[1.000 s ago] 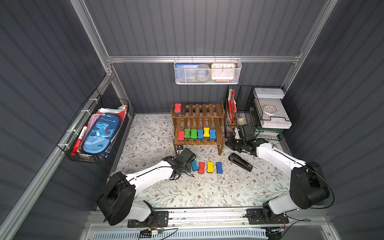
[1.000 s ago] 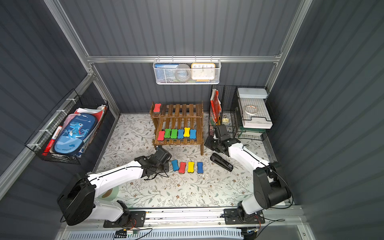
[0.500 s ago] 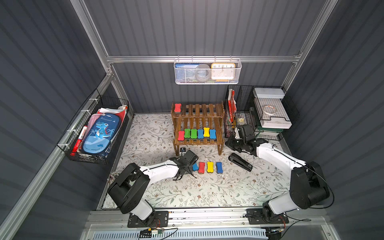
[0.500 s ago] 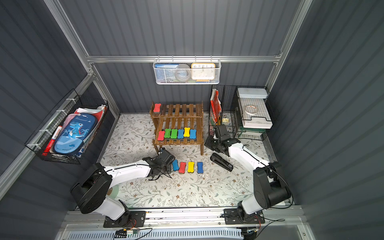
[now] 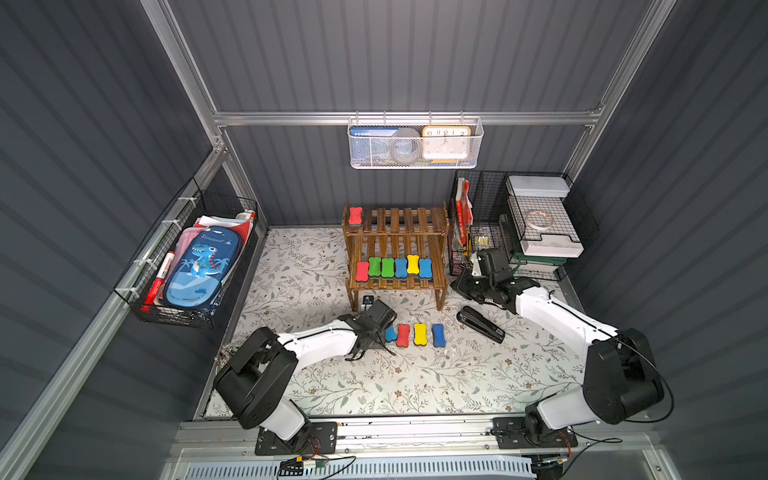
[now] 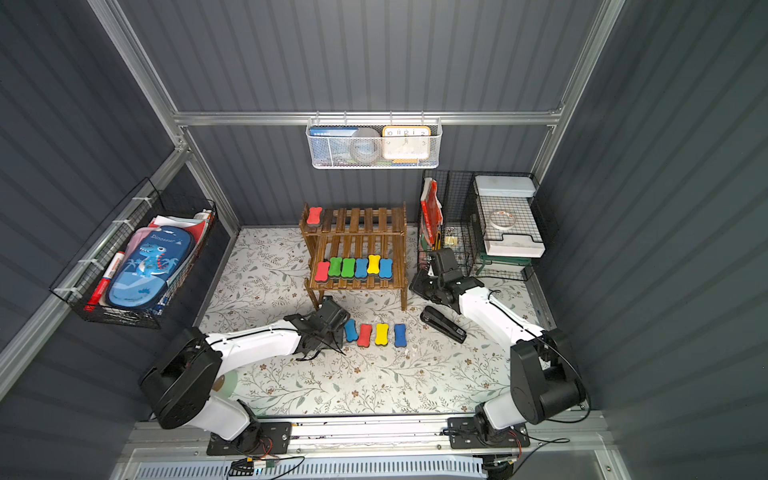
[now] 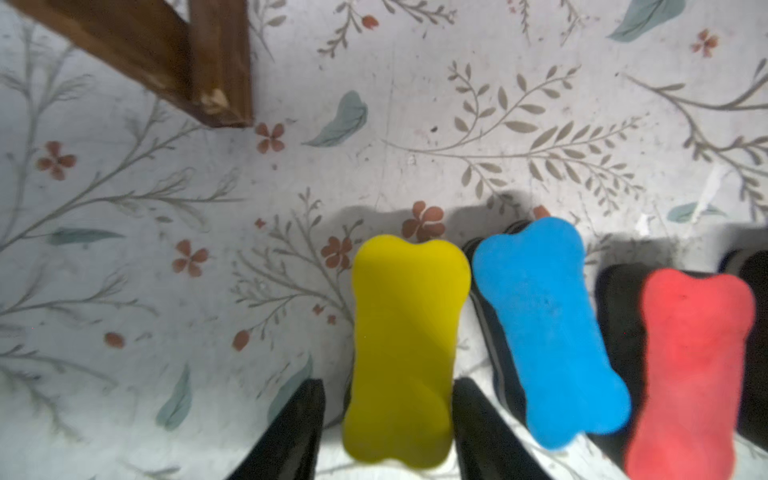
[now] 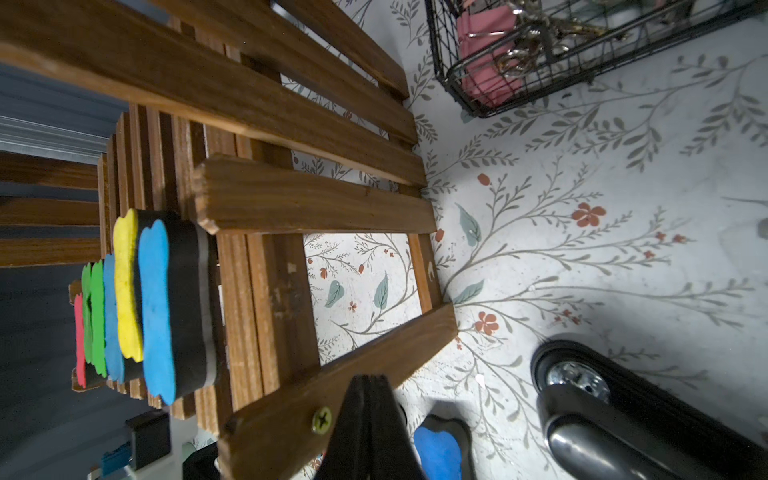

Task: Remove the whiteboard erasers from the shelf
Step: Place the whiteboard eraser at the center of the board, then pick up the whiteboard eraser from the shelf.

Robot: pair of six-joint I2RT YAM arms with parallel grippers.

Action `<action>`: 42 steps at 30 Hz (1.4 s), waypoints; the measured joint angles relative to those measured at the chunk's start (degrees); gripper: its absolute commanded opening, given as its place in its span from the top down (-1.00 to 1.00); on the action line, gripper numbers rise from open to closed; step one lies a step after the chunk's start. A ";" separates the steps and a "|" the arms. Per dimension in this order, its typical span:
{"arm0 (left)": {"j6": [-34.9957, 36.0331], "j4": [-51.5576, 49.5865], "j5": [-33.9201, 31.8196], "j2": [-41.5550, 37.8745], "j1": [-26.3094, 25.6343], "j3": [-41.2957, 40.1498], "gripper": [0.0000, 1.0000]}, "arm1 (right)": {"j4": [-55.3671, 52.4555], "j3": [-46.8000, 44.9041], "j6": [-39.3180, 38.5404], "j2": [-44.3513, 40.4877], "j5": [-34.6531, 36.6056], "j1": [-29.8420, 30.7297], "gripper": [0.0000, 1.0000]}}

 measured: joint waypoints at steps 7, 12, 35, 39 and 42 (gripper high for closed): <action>-0.48 -10.19 0.90 -10.45 -0.70 3.63 -0.26 | 0.00 -0.66 0.94 -0.22 0.24 -0.02 0.69; 3.06 -18.71 2.25 -8.96 -0.33 23.32 -0.28 | 0.00 -0.90 1.01 -0.81 0.24 -0.04 0.70; 22.58 -35.12 -2.93 26.34 14.05 87.23 -0.43 | -0.02 -0.94 0.96 -0.98 0.66 -1.25 0.74; 22.69 -35.58 -5.07 27.36 15.23 88.74 -0.43 | -0.02 -0.94 0.92 -0.98 0.63 -1.62 0.74; 22.80 -35.65 -6.08 27.71 16.04 88.74 -0.43 | -0.02 -0.94 0.92 -0.98 0.61 -1.88 0.74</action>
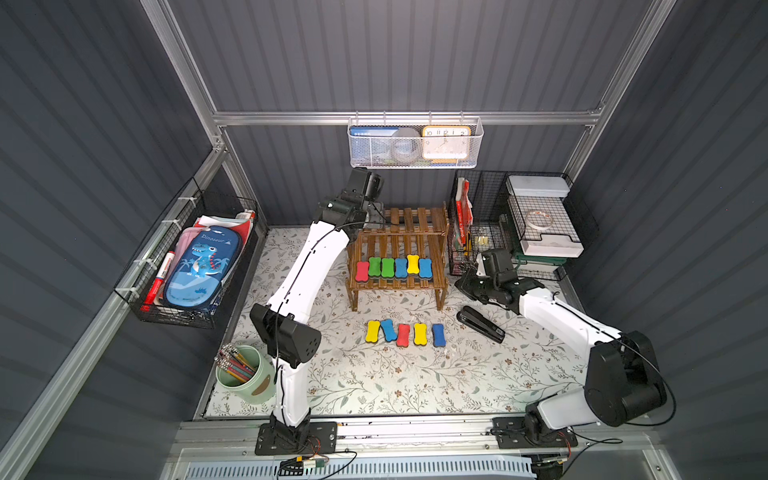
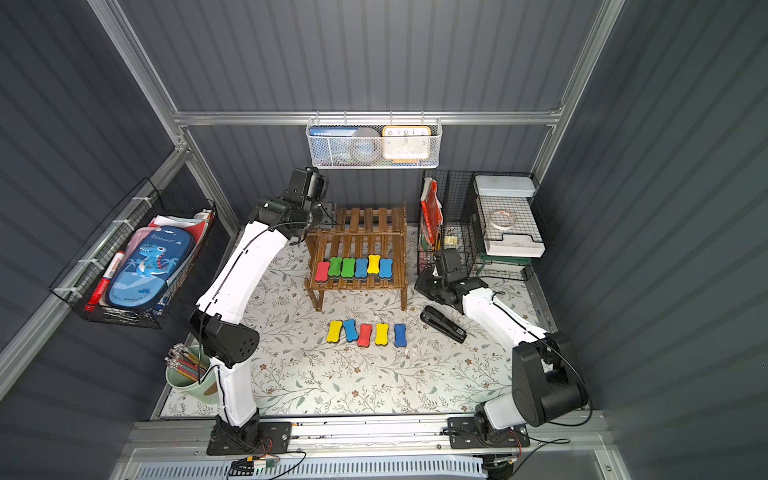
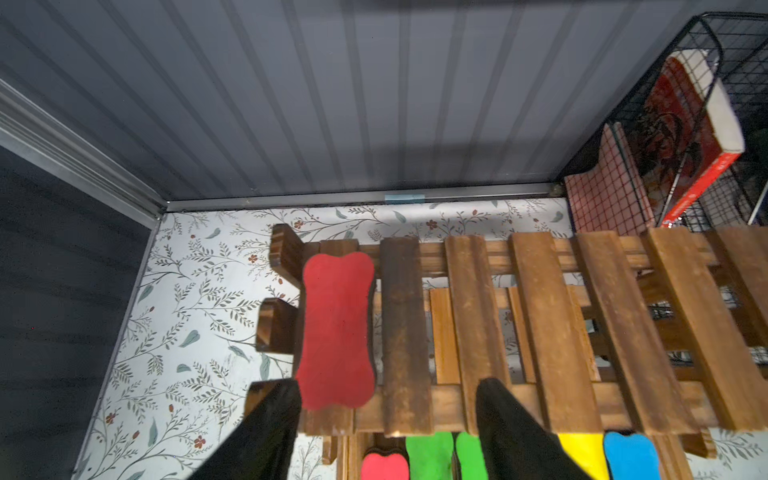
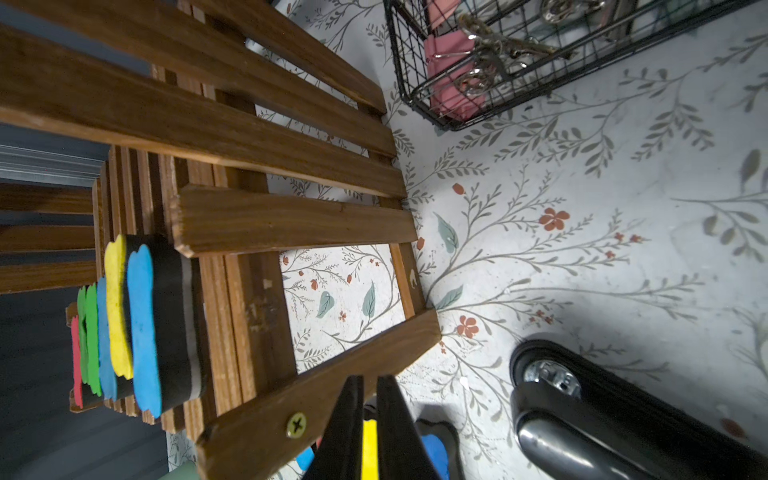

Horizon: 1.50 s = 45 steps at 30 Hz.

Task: Remove the whiteboard erasers from the shelf
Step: Pick up the whiteboard eraser from the shelf.

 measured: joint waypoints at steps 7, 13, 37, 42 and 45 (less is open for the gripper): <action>0.66 0.04 -1.55 1.95 0.50 0.42 -0.43 | 0.00 0.00 -0.13 0.00 -0.28 -0.35 0.74; 1.53 0.04 -2.86 3.17 0.46 0.66 -0.43 | -0.02 0.00 -0.17 0.02 -0.44 -0.59 0.74; 3.41 0.28 -4.98 5.81 0.46 1.75 0.15 | -0.02 0.00 -0.15 0.02 -1.01 -1.11 0.75; 3.52 0.35 -5.31 6.03 0.46 2.05 0.27 | 0.00 0.00 -0.15 0.02 -1.05 -1.11 0.75; 3.52 0.83 -5.40 6.03 0.46 2.05 0.31 | -0.02 0.00 -0.15 0.02 -1.05 -1.11 0.75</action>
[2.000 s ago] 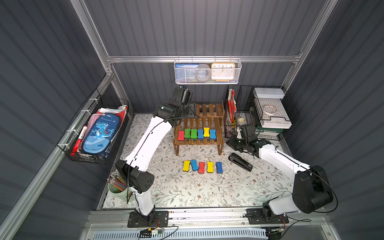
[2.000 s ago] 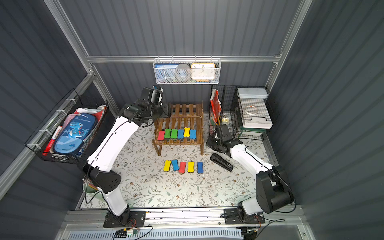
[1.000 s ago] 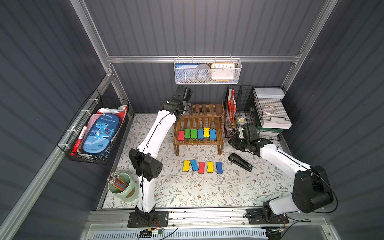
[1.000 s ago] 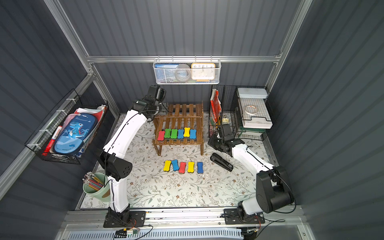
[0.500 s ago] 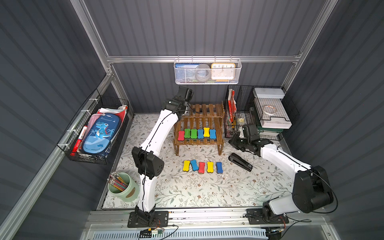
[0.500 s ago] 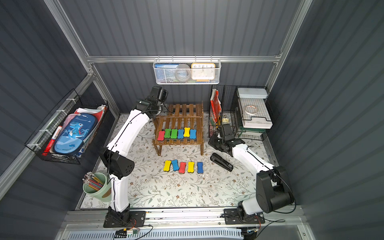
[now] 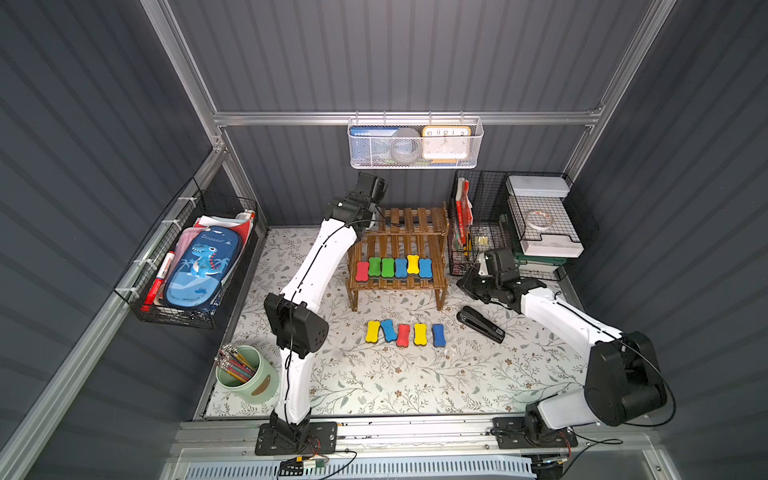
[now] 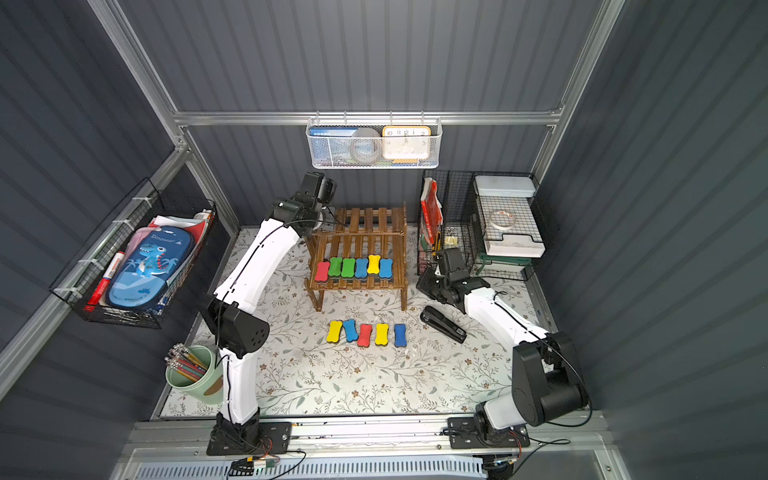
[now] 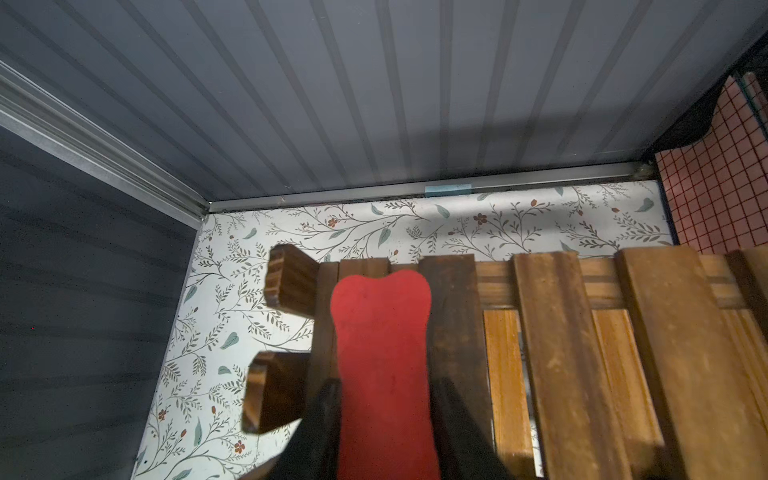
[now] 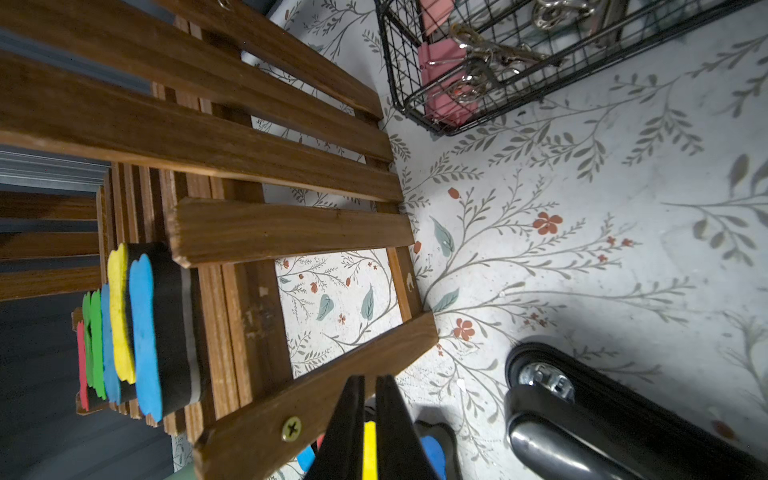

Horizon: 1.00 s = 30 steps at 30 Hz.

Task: Remove the whiteboard erasers from the shelf
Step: Pick up the whiteboard eraser from the shelf, then place the whiteboard eraser at the center of the board.

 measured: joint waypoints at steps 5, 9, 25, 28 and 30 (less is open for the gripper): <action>-0.63 2.23 0.04 -1.97 0.00 -2.51 0.37 | 0.02 0.00 0.00 0.00 0.00 0.00 0.75; -2.10 4.74 -0.20 -9.05 -0.66 -10.67 0.37 | 0.02 0.00 0.02 0.00 0.02 -0.02 0.76; -16.50 10.54 -4.42 -47.06 -11.63 -58.18 0.44 | 0.04 0.00 0.13 0.02 -0.46 -0.17 0.76; -19.74 11.39 -1.64 -48.33 -11.63 -65.20 0.46 | 0.04 0.00 0.13 0.09 -0.48 -0.15 0.76; -21.81 12.83 0.26 -48.63 -11.63 -70.36 0.46 | 0.04 0.00 0.13 0.17 -0.48 -0.15 0.76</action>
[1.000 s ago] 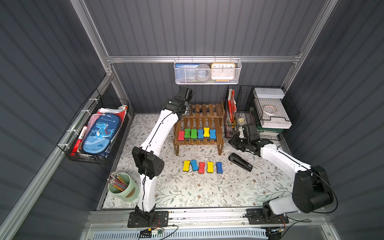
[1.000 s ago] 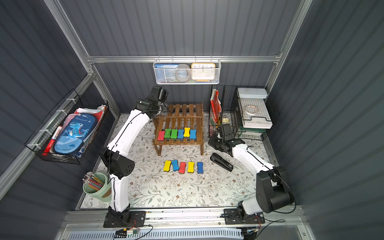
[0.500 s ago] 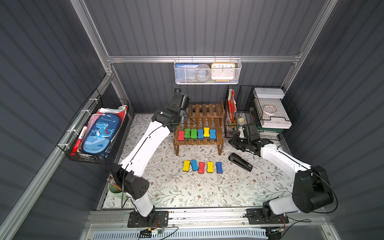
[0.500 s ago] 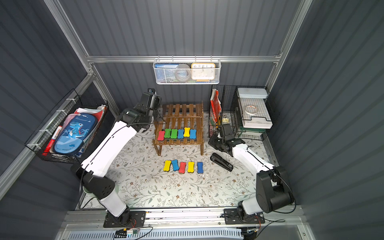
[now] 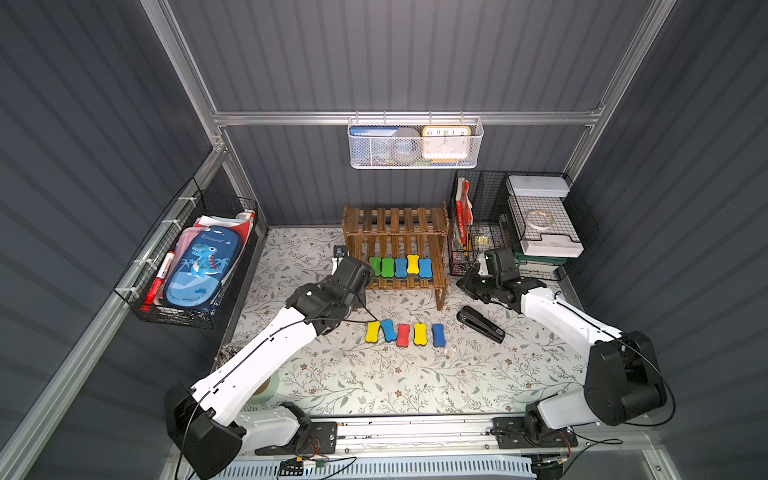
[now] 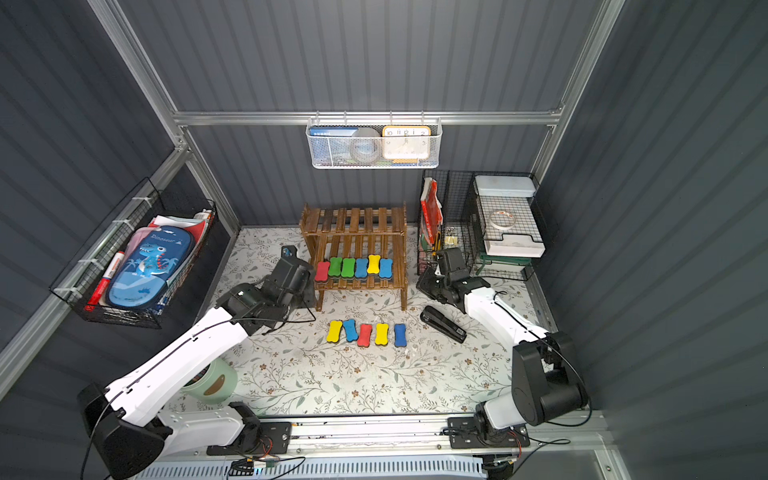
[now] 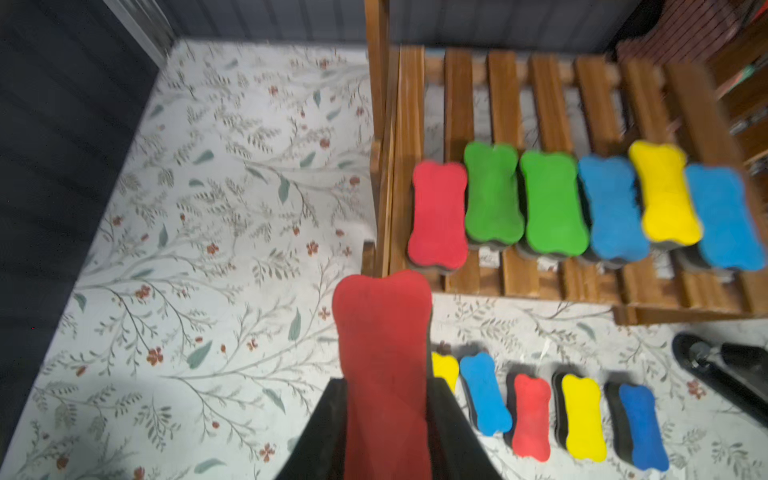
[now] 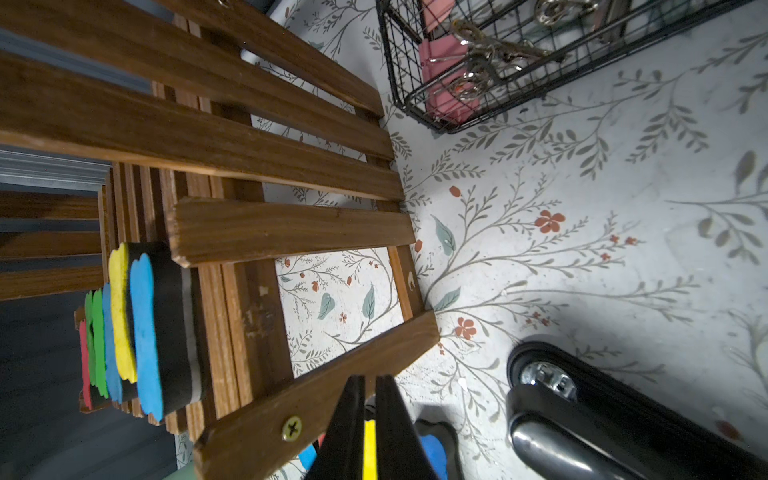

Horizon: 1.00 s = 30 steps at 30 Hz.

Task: Remove the whiteboard erasers from the shelf
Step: Place the whiteboard eraser at the center of the board.

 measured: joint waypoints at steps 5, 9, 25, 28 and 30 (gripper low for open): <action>-4.92 1.70 5.51 -0.39 0.00 -12.52 0.48 | 0.00 0.00 0.00 0.11 0.02 -0.02 0.76; -6.71 3.04 8.33 0.04 0.00 -18.12 0.47 | 0.00 0.00 -0.02 0.11 0.02 0.00 0.76; -3.37 14.40 11.63 10.01 3.56 -20.55 0.46 | -0.02 0.00 -0.07 0.11 0.07 -0.02 0.76; -2.34 15.47 11.74 11.74 3.54 -20.55 0.46 | -0.02 0.00 -0.07 0.11 0.11 -0.02 0.76; -1.90 16.26 11.78 12.59 3.54 -20.50 0.45 | -0.04 0.00 -0.07 0.11 0.13 -0.02 0.76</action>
